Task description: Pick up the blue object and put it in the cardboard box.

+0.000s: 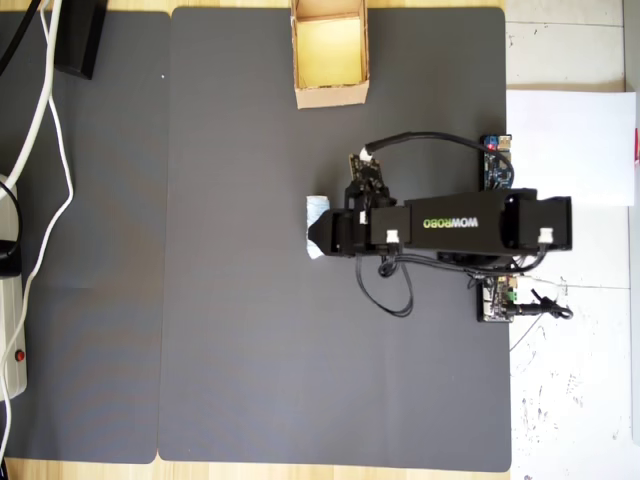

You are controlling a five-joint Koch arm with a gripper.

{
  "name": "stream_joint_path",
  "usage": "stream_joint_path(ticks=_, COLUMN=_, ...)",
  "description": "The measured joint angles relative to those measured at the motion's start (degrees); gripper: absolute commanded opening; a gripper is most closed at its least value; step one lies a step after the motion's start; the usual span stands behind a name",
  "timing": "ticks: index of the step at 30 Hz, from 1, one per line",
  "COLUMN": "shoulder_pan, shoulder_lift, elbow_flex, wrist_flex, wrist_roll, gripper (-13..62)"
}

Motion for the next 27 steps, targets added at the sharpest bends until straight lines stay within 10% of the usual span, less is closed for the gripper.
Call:
stream_joint_path(ticks=19, shoulder_pan=2.29, shoulder_lift=-11.87, elbow_flex=-4.13, wrist_flex=-0.09, wrist_roll=-0.09, gripper=31.8)
stream_joint_path(ticks=27, shoulder_pan=4.13, shoulder_lift=-12.48, elbow_flex=-4.92, wrist_flex=-0.35, wrist_roll=0.00, gripper=8.1)
